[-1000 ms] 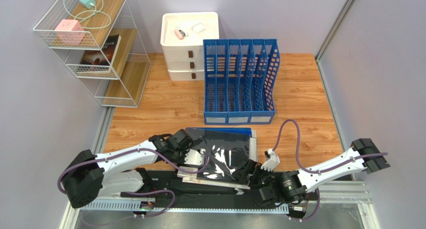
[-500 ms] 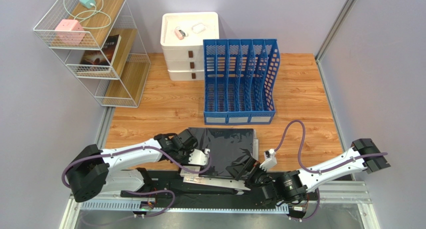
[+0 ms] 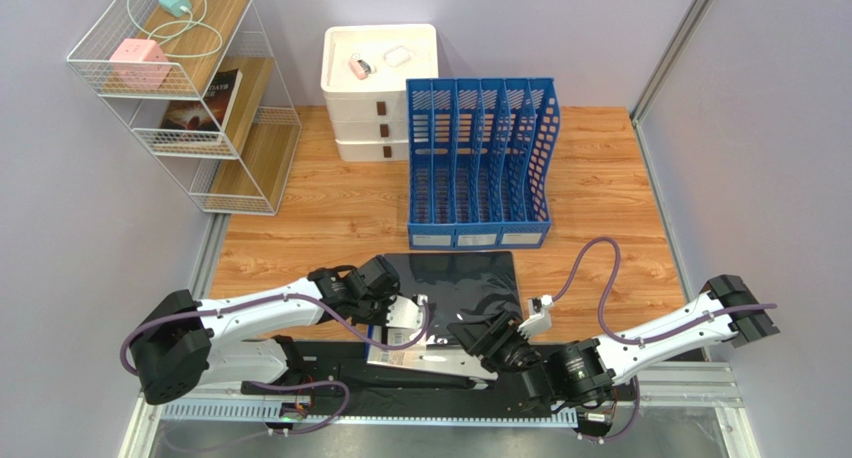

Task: Organize the desk
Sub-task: Pick up the folder from the corner of the board.

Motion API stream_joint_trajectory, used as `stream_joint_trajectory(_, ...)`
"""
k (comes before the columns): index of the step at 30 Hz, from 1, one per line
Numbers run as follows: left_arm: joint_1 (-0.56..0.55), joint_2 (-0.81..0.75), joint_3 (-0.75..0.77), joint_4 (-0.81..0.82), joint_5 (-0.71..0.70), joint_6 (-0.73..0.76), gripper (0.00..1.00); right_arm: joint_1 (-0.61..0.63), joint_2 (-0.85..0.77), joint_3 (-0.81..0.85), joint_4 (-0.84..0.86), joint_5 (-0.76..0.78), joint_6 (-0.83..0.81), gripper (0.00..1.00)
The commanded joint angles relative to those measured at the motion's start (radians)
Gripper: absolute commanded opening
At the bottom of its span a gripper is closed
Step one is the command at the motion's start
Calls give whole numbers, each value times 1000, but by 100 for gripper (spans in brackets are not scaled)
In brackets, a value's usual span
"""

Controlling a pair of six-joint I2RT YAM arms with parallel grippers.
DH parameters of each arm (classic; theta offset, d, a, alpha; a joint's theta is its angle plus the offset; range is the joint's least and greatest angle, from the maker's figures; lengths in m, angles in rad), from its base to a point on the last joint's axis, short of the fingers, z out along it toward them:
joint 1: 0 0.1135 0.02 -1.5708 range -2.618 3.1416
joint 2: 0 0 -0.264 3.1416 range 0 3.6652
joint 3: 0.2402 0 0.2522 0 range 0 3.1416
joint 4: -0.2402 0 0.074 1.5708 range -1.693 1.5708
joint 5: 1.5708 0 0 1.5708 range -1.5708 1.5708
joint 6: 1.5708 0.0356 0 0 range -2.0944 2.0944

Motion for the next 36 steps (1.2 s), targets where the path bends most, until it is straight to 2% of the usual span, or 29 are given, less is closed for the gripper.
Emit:
stream_joint_trajectory(1, -7, -41, 3, 29, 34, -10, 33, 4, 64, 84, -202, 161, 190, 56)
stream_joint_trajectory(3, -7, -52, -2, 26, 27, -7, 33, 4, 116, 129, -282, 178, 272, 49)
stream_joint_trajectory(4, -7, -55, -3, 26, 24, -5, 33, 5, 134, 143, -366, 182, 308, 49)
stream_joint_trajectory(5, -7, -59, -5, 24, 24, -4, 33, 5, 171, 156, -411, 173, 360, 54)
stream_joint_trajectory(6, -7, -61, -8, 24, 22, -4, 32, 4, 188, 190, -454, 156, 420, 69)
stream_joint_trajectory(7, -7, -63, -9, 24, 22, -2, 32, 5, 202, 216, -551, 106, 440, 76)
stream_joint_trajectory(8, -7, -64, -9, 24, 21, -4, 32, 5, 243, 247, -634, 66, 487, 80)
stream_joint_trajectory(9, -7, -63, -14, 24, 18, -2, 32, 14, 266, 311, -722, 32, 602, 84)
stream_joint_trajectory(10, -7, -66, -14, 26, 16, 2, 32, 24, 292, 340, -902, -27, 670, 86)
stream_joint_trajectory(11, -7, -67, -16, 26, 15, 2, 33, 37, 350, 371, -995, -52, 743, 87)
stream_joint_trajectory(13, -7, -75, -13, 24, 18, 5, 32, 54, 395, 435, -1119, -74, 793, 90)
stream_joint_trajectory(15, -7, -83, -6, 24, 21, 4, 32, 38, 429, 443, -1137, -81, 793, 91)
stream_joint_trajectory(18, -7, -95, -5, 11, 10, 7, 32, -5, 435, 402, -1125, -129, 791, 100)
stream_joint_trajectory(22, -7, -167, -16, 8, -22, 12, 32, -61, 425, 335, -1065, -137, 781, 100)
stream_joint_trajectory(25, 1, -242, -8, 35, -25, -28, 33, -140, 432, 342, -1052, -106, 683, 100)
stream_joint_trajectory(27, 22, -256, 21, 46, -58, -68, 34, -218, 440, 367, -1042, -94, 560, 100)
stream_joint_trajectory(31, 120, -245, 61, 64, -39, -100, 34, -332, 443, 374, -1016, -98, 408, 100)
stream_joint_trajectory(36, 142, -242, 61, 80, -12, -126, 34, -461, 278, 215, -814, -152, 221, 100)
